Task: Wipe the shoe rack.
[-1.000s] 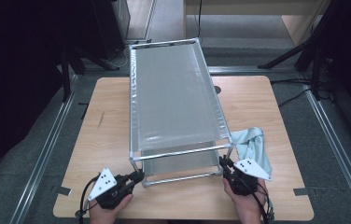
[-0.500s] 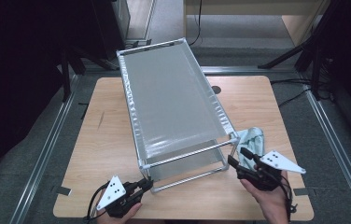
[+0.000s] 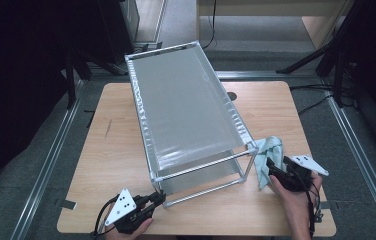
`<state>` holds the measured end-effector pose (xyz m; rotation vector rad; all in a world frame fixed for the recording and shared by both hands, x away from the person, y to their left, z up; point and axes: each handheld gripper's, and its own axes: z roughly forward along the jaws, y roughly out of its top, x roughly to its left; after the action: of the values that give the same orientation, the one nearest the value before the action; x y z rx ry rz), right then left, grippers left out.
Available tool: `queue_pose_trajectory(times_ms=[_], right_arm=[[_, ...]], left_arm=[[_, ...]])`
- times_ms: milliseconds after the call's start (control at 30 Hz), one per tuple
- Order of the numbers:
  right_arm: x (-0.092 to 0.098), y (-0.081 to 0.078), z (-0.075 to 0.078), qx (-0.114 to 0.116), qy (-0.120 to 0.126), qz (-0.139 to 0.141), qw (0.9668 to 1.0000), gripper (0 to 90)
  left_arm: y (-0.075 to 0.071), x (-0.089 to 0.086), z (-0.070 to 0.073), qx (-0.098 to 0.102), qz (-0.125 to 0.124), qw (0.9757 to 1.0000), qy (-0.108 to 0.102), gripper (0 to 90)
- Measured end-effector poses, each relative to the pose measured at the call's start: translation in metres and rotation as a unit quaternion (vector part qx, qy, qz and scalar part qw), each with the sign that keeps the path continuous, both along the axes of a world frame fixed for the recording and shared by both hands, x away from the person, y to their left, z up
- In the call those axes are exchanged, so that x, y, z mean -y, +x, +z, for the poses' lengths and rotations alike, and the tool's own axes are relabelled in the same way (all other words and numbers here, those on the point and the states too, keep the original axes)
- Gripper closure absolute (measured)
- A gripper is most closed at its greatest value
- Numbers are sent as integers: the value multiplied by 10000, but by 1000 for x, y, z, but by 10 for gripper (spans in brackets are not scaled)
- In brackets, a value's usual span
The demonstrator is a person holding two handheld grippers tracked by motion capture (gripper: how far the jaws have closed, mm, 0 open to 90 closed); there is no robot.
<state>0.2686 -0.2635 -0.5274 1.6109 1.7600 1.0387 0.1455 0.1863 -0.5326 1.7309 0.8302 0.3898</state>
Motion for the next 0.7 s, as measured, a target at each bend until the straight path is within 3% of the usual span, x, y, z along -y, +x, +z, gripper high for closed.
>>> queue_pose_trajectory(times_ms=[233, 367, 433, 500, 600, 700], right_arm=[[-13, 19, -25, -462, -573, -214, 9971, 366], [-10, 18, -24, -495, -579, -253, 9968, 487], [-7, 16, -23, -480, -548, -280, 9969, 640], [-4, 14, -22, -500, -468, -270, 9973, 737], [-5, 10, -18, -557, -430, -129, 9974, 765], [-10, 2, -2, -272, -254, 6, 9993, 769]], left_arm=[[-3, 3, 1, 7, -252, 9997, -49, 800], [-4, 1, 3, 70, -329, 9993, -154, 768], [-3, 2, 3, 63, -372, 9992, -136, 802], [-4, 4, 3, 80, -344, 9994, -52, 806], [-3, 7, 3, 81, -351, 9993, -35, 809], [-2, 10, 3, 87, -381, 9992, -35, 810]])
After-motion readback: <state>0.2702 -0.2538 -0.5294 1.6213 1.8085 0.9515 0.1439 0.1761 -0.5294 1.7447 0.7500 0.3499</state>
